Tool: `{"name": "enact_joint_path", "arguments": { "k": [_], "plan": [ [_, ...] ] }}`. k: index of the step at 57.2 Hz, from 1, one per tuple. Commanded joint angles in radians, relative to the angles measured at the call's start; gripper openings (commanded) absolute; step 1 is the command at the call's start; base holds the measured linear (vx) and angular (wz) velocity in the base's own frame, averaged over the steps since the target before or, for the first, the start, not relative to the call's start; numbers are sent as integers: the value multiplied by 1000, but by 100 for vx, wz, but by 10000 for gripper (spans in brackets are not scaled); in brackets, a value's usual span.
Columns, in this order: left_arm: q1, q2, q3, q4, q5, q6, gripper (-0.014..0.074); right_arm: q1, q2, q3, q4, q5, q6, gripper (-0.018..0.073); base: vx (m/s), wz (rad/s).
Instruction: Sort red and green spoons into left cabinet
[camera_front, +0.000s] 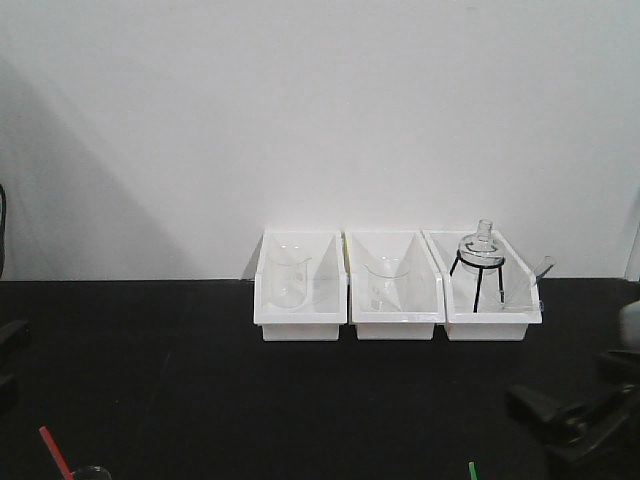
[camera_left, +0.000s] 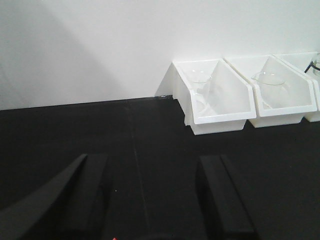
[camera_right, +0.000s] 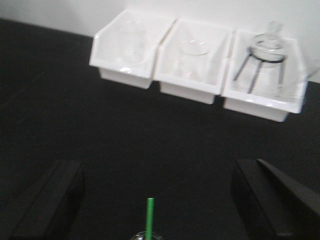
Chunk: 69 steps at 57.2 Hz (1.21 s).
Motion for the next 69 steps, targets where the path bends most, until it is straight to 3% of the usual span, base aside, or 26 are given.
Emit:
{"name": "enact_joint_path", "arguments": {
  "k": [1,16,51,61,69],
  "plan": [
    [-2,-9,-37,-13,-53,-2,484,56,82,-35,41,-91,-46,619,0,0],
    [-2,-9,-37,-13,39,-2,459,44,317,-35,56,-207,123,596,0,0],
    [-2,-9,-37,-13,66,-2,459,44,636,-35,54,-284,122,545,0,0],
    [-2,-9,-37,-13,66,-2,459,44,656,-35,54,-303,122,440,0,0],
    [-2,-9,-37,-13,70,-2,459,44,656,-35,54,-311,119,224,0,0]
  ]
}}
